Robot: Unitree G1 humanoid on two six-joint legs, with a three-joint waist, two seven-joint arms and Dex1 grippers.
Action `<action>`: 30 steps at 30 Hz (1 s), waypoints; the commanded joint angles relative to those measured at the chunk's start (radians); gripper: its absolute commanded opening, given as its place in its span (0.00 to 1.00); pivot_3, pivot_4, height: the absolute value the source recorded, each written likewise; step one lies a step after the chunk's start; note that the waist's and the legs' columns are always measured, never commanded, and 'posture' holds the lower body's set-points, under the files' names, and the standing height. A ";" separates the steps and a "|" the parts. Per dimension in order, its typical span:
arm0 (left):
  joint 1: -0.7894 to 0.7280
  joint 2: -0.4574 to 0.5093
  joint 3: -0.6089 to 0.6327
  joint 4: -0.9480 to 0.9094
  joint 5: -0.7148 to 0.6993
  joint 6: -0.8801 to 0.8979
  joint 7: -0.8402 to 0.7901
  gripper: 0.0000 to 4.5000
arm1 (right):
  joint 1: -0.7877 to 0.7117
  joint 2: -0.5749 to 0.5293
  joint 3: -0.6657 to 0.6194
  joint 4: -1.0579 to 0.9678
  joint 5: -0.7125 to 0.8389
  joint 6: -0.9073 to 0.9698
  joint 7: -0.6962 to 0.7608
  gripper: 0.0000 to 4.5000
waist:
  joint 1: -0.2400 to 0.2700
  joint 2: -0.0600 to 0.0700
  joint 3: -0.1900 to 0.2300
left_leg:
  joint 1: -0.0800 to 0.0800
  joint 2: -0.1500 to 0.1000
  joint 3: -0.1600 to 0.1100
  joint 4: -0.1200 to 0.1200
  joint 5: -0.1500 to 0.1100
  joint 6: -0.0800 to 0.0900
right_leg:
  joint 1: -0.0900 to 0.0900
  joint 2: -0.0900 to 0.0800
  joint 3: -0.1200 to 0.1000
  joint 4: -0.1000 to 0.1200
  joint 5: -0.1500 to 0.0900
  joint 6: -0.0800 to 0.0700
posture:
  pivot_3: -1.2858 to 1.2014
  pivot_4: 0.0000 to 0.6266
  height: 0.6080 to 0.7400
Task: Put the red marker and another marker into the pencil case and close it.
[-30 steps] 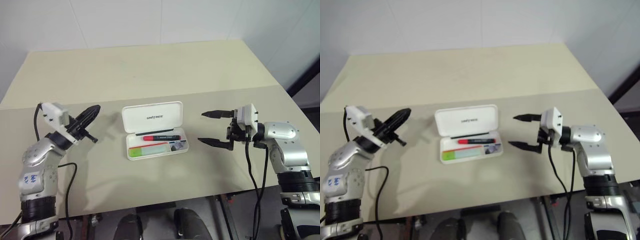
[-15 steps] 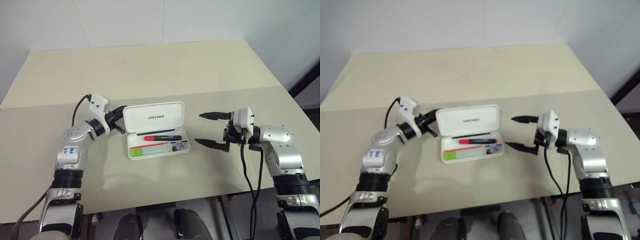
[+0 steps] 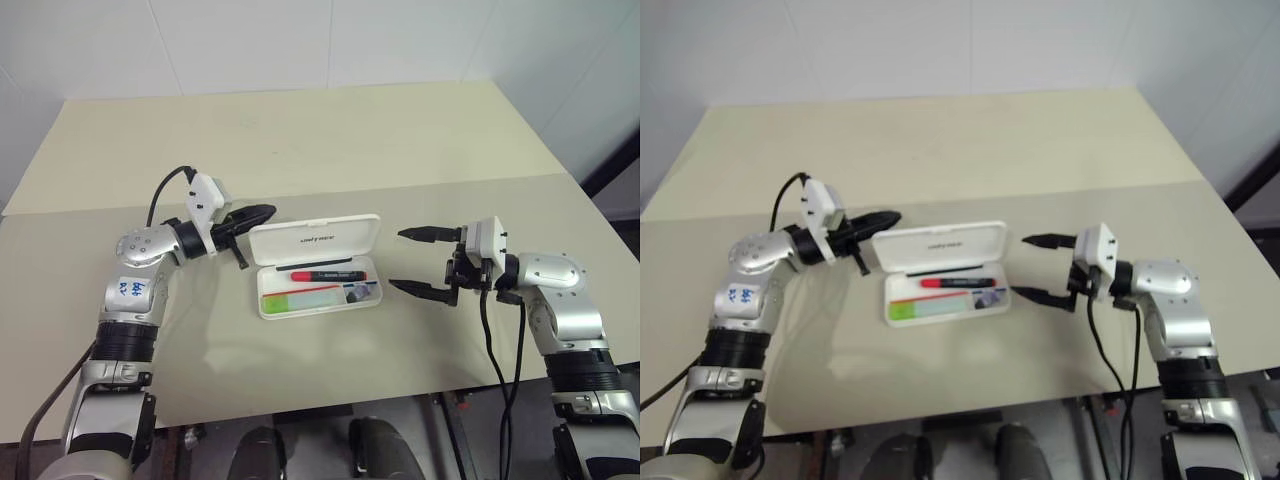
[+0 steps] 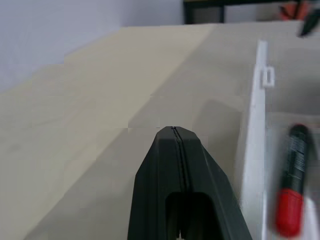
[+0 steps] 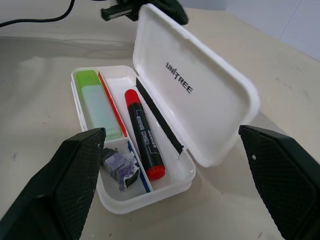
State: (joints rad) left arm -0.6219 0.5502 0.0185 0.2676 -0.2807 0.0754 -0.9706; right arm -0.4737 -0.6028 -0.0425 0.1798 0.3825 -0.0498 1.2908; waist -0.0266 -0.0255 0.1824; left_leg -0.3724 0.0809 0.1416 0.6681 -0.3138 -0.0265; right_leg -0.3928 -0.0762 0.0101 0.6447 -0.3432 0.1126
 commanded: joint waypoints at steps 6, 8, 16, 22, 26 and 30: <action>-0.026 0.030 -0.103 -0.072 0.004 0.016 -0.193 0.00 | -0.024 -0.012 -0.021 -0.025 0.014 -0.019 -0.011 1.00 | -0.001 0.000 0.000 | 0.000 0.000 0.000 0.000 0.000 0.000 | 0.000 0.000 0.000 0.000 0.000 0.000 | 0.52 0.24 1.00; -0.029 0.030 -0.126 -0.087 0.013 0.038 -0.206 0.00 | -0.020 -0.014 -0.022 -0.034 0.015 -0.017 -0.016 1.00 | -0.001 0.000 0.000 | 0.000 0.000 0.000 0.000 0.000 0.000 | 0.000 0.000 0.000 0.000 0.000 0.000 | 0.52 0.24 1.00; 0.000 0.008 -0.243 -0.189 0.079 0.162 -0.188 0.00 | 0.028 -0.015 -0.081 -0.075 0.015 -0.026 -0.125 1.00 | 0.005 0.000 0.000 | 0.000 0.000 0.000 0.000 0.000 0.000 | 0.000 0.000 0.001 0.000 0.000 0.000 | 0.52 0.24 1.00; 0.006 -0.002 -0.311 -0.220 0.121 0.207 -0.174 0.00 | 0.077 0.000 -0.085 -0.128 0.018 -0.020 -0.185 1.00 | -0.003 0.000 0.000 | 0.000 0.000 0.000 0.000 0.000 0.000 | 0.000 0.000 0.002 0.000 0.000 0.000 | 0.52 0.24 1.00; -0.011 -0.005 -0.344 -0.197 0.168 0.209 -0.159 0.00 | 0.106 0.014 -0.079 -0.170 0.020 -0.017 -0.228 1.00 | -0.001 0.000 0.000 | 0.001 0.000 0.000 0.001 0.000 0.000 | 0.000 0.001 0.003 0.002 0.000 0.000 | 0.52 0.24 1.00; -0.017 -0.006 -0.366 -0.167 0.215 0.180 -0.134 0.00 | 0.133 0.017 -0.077 -0.224 0.021 -0.006 -0.261 1.00 | 0.001 0.000 0.000 | 0.001 0.000 0.000 0.002 0.000 0.000 | 0.001 0.001 0.003 0.002 0.000 0.000 | 0.52 0.24 1.00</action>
State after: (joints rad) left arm -0.6472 0.5395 -0.3261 0.0832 -0.1148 0.2598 -1.1202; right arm -0.3422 -0.5825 -0.0966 0.0108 0.3843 -0.0581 1.0504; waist -0.0256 -0.0256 0.1825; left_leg -0.3713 0.0808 0.1419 0.6711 -0.3140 -0.0261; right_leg -0.3921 -0.0757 0.0133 0.6470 -0.3428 0.1132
